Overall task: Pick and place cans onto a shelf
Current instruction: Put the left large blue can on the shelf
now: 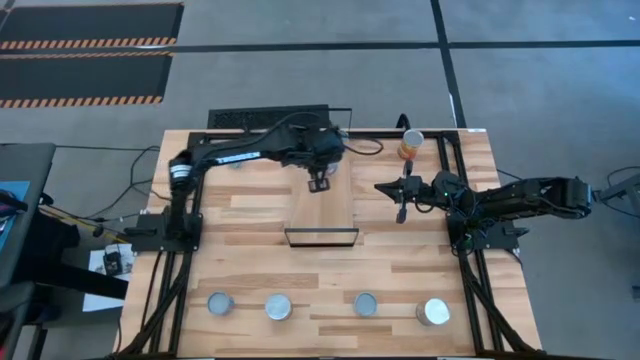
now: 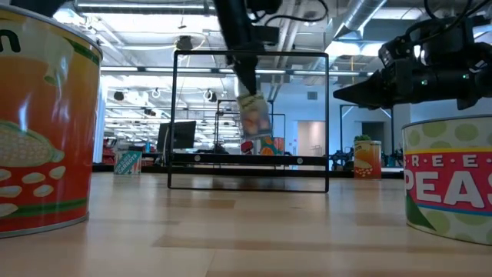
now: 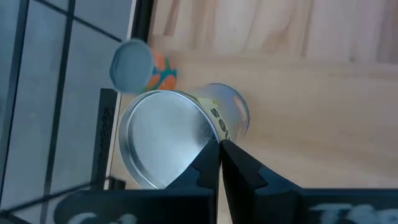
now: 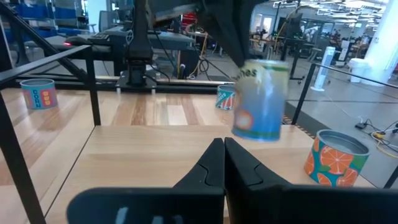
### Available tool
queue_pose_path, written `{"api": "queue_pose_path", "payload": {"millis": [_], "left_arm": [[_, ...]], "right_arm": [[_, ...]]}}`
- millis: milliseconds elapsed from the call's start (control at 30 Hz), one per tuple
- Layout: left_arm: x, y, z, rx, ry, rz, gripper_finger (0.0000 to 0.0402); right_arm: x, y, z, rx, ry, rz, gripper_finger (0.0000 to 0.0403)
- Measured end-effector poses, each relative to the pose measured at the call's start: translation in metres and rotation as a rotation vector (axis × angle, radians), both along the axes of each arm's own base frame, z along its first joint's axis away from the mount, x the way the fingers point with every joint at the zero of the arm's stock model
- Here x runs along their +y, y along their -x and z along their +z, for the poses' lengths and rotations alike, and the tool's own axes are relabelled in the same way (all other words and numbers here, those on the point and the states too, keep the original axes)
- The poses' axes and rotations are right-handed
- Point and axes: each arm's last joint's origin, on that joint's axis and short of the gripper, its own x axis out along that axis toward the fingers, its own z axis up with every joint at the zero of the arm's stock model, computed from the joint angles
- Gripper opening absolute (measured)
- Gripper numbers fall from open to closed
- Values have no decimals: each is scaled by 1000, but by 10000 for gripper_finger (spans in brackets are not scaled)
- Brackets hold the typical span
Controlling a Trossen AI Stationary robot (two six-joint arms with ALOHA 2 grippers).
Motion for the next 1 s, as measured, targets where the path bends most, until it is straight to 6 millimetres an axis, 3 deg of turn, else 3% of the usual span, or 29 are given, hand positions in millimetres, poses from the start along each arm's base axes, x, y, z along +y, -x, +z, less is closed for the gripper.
{"api": "queue_pose_path", "payload": {"millis": [367, 633, 1000], "left_arm": [[11, -39, -34, 17, 0, -8, 0], [15, -44, -32, -39, -12, 8, 3], [19, -44, -31, -53, -21, 8, 41]], "right_arm": [[0, 0, -1, 6, -2, 0, 12], [0, 0, 0, 5, -2, 0, 12], [0, 0, 0, 4, -1, 0, 12]]}}
